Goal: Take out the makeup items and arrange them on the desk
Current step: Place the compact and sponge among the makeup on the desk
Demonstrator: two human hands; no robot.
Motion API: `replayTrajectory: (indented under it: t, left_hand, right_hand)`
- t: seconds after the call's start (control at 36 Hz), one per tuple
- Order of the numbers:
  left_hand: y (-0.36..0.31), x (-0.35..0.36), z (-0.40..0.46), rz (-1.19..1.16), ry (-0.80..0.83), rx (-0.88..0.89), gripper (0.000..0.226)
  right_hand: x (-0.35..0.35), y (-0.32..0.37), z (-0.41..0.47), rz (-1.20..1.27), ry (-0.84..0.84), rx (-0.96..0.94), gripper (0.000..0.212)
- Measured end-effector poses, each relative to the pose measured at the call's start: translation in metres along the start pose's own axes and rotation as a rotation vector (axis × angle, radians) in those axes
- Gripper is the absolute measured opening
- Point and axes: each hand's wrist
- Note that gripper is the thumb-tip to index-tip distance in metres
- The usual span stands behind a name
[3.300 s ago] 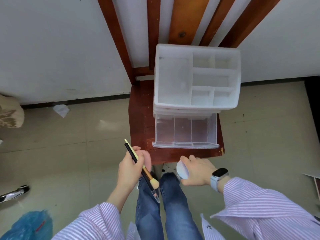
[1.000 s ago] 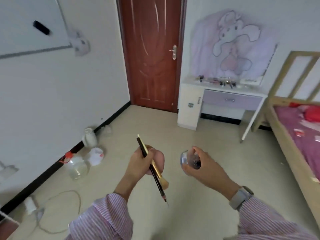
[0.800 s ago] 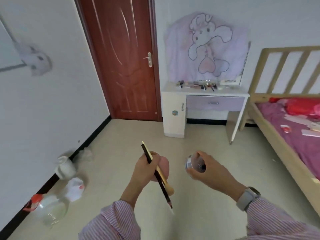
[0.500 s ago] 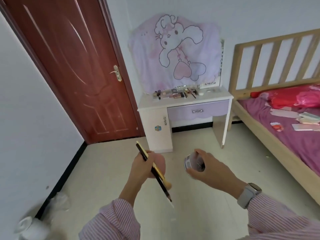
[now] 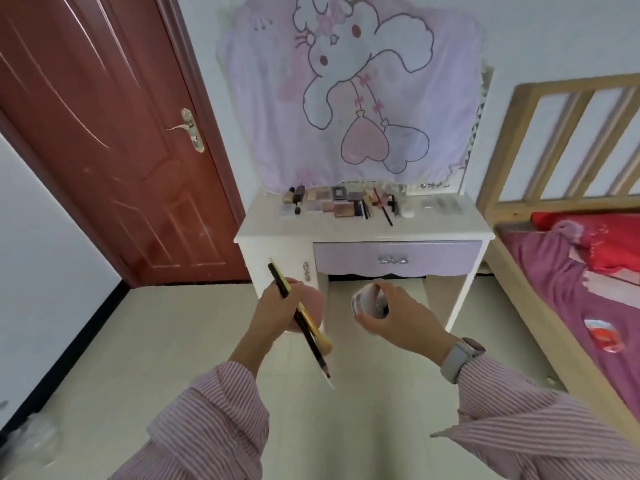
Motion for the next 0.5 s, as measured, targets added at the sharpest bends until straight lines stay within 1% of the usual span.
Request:
replayTrajectory:
  t: [0.08, 0.19, 0.36, 0.5]
  left_hand:
    - [-0.002, -0.007, 0.051, -0.007, -0.043, -0.037, 0.018]
    - [0.002, -0.019, 0.123, -0.01, -0.122, -0.07, 0.012]
    - [0.018, -0.038, 0.25, -0.085, -0.151, -0.12, 0.003]
    - [0.041, -0.056, 0.369, -0.072, -0.122, -0.211, 0.011]
  right_hand:
    - [0.0, 0.0, 0.061, 0.001, 0.031, -0.022, 0.059]
    - [0.011, 0.0, 0.138, 0.003, 0.087, -0.042, 0.061]
    - [0.038, 0.002, 0.267, -0.024, 0.144, -0.059, 0.07]
    - [0.067, 0.012, 0.382, -0.066, 0.201, -0.005, 0.082]
Point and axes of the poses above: each hand's wrist, its own z-axis towards the middle knuckle, its own x-axis out of the palm, y = z × x, and after that the axes turned 4 degrees about -z, right-handed
